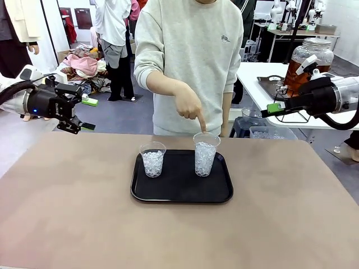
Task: Pour the drink into the iced cup.
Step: Pick up the iced cup indicated by the human and present it to them.
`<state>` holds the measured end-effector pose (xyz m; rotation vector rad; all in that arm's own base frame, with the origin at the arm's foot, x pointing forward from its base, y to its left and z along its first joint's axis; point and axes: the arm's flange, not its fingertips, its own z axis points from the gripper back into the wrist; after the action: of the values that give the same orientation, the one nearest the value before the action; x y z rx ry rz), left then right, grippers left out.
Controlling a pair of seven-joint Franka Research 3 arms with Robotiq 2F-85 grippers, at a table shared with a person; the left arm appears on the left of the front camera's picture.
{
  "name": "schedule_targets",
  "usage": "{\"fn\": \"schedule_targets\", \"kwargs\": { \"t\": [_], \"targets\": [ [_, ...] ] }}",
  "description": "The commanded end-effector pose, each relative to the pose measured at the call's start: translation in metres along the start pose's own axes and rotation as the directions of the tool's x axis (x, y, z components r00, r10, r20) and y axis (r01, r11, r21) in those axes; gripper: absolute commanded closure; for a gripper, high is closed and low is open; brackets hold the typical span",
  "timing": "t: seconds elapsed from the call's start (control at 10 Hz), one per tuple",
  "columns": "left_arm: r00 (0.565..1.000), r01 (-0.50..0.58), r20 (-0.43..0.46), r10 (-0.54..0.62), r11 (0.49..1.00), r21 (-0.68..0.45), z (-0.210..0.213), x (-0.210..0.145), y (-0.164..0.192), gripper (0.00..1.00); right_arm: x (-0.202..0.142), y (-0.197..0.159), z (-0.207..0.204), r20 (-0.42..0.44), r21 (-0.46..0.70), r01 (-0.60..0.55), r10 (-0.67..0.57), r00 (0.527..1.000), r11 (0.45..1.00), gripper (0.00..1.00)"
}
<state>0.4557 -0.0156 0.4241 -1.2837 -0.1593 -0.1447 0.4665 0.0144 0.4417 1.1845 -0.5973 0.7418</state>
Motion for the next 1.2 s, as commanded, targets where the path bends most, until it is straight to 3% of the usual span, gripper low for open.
{"fn": "schedule_targets", "kwargs": {
  "t": [0.0, 0.3, 0.6, 1.1],
  "targets": [
    [1.0, 0.005, 0.006, -0.005, 1.0, 0.003, 0.001, 0.0, -0.001, 0.0, -0.006, -0.014, -0.019, 0.04, -0.03, -0.176, 0.177, 0.983, 0.984, 0.0],
    [1.0, 0.005, 0.006, -0.005, 1.0, 0.003, 0.001, 0.0, -0.001, 0.0, -0.034, -0.038, -0.046, 0.059, -0.055, -0.469, 0.472, 0.88, 0.882, 0.0],
    [1.0, 0.005, 0.006, -0.005, 1.0, 0.003, 0.001, 0.0, -0.001, 0.0, -0.06, -0.058, -0.061, 0.136, -0.043, -0.589, 0.589, 0.797, 0.807, 0.0],
    [1.0, 0.005, 0.006, -0.005, 1.0, 0.003, 0.001, 0.0, -0.001, 0.0, -0.069, -0.063, -0.063, 0.108, -0.03, -0.576, 0.576, 0.81, 0.817, 0.0]
  ]
}}
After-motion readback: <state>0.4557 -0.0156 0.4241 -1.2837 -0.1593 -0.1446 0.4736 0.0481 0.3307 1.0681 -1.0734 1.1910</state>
